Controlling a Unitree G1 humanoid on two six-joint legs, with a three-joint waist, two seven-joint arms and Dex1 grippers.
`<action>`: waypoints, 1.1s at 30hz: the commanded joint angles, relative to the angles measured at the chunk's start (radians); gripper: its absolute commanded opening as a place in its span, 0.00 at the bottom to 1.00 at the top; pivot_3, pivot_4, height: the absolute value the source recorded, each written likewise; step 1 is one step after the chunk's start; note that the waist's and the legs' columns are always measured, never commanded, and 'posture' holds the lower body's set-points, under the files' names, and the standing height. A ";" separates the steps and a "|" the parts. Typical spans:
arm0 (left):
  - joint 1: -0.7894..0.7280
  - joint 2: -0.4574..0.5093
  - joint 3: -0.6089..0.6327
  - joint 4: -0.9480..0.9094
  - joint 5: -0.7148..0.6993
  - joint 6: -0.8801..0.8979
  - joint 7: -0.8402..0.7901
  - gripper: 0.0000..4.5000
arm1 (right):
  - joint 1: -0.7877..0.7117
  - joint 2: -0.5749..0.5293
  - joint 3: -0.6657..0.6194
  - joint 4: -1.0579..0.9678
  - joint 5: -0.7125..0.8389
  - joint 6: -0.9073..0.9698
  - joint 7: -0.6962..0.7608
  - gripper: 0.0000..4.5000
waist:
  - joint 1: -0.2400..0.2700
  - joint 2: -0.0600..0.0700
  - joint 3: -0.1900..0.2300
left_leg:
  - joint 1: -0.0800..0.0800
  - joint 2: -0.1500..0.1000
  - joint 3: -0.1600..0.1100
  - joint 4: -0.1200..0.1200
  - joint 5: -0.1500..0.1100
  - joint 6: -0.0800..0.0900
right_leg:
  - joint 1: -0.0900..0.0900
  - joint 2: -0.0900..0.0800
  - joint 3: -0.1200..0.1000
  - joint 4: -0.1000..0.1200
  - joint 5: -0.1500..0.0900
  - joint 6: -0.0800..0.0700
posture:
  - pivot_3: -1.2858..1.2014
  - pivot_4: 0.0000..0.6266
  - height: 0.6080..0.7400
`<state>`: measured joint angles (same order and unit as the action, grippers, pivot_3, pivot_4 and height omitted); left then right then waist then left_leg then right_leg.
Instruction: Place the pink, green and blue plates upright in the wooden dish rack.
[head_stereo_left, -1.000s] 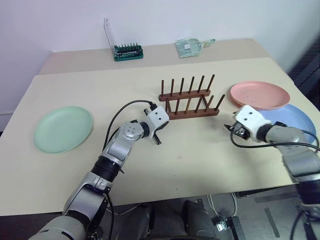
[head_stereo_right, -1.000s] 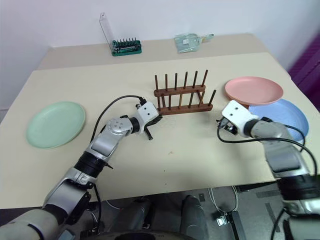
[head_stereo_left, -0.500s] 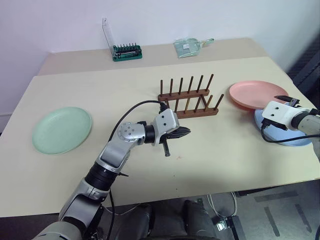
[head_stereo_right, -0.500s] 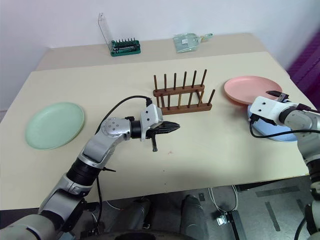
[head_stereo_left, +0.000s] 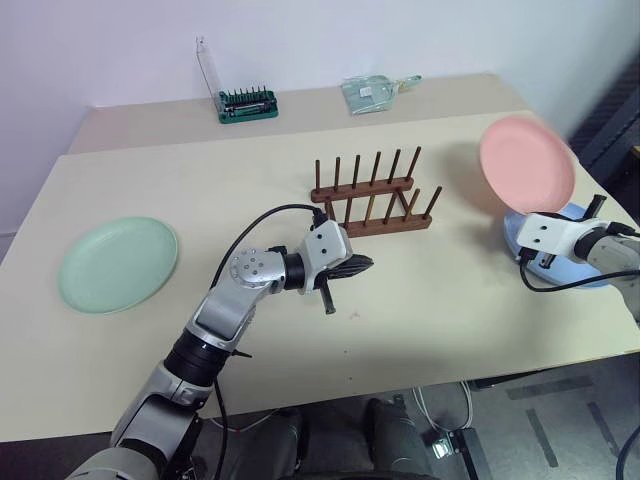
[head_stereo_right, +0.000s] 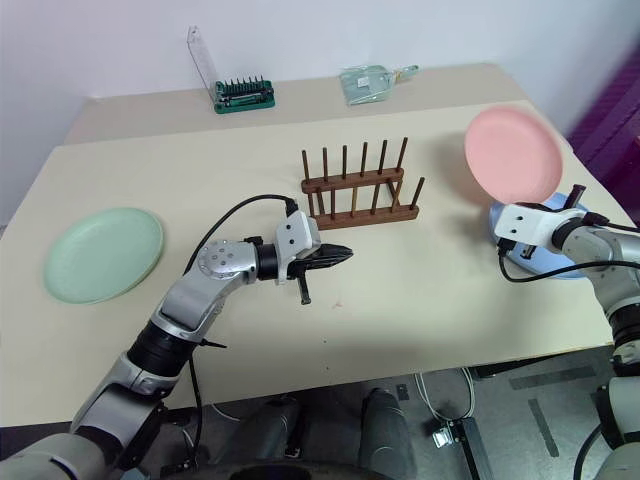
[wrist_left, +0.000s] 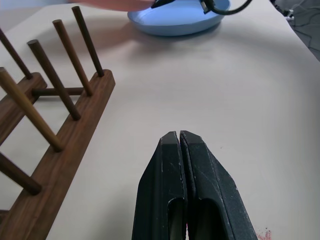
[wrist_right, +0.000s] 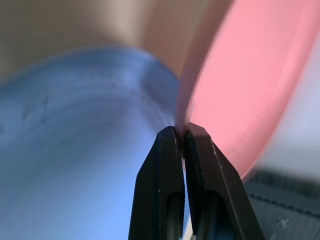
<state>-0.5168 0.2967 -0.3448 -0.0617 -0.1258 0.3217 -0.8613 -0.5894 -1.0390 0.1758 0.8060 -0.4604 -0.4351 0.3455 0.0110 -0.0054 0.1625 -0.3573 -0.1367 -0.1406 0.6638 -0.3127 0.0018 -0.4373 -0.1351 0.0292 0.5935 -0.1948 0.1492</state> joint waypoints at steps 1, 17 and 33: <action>-0.002 0.001 0.026 -0.036 -0.014 0.000 0.013 0.00 | -0.030 -0.018 -0.037 -0.026 0.012 -0.032 -0.036 0.00 | 0.000 0.000 0.000 | 0.000 0.000 0.000 0.000 0.000 0.000 | 0.000 0.000 0.000 0.000 0.000 0.000 | 0.52 0.24 1.00; 0.017 0.119 0.145 -0.015 -0.101 0.037 -0.047 0.00 | -0.030 0.044 -0.456 -0.957 1.376 0.911 0.515 0.00 | 0.002 0.001 0.001 | 0.000 0.003 -0.001 0.000 -0.001 0.000 | 0.000 0.001 0.000 0.000 0.000 0.000 | 0.52 0.24 1.00; 0.069 0.140 0.153 -0.107 -0.131 0.082 -0.038 0.00 | -0.315 0.055 -0.206 -0.358 1.103 0.971 1.090 0.00 | 0.016 0.000 0.001 | -0.004 0.004 0.004 0.003 -0.004 0.001 | -0.005 0.001 -0.002 0.001 0.001 -0.001 | 0.52 0.24 1.00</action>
<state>-0.4466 0.4326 -0.2111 -0.1238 -0.2373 0.4031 -0.9060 -0.8625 -0.9913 -0.0329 0.3964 0.6791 0.5675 1.3981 0.0273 -0.0049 0.1636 -0.3610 -0.1325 -0.1366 0.6668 -0.3171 0.0028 -0.4429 -0.1342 0.0267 0.5943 -0.1941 0.1482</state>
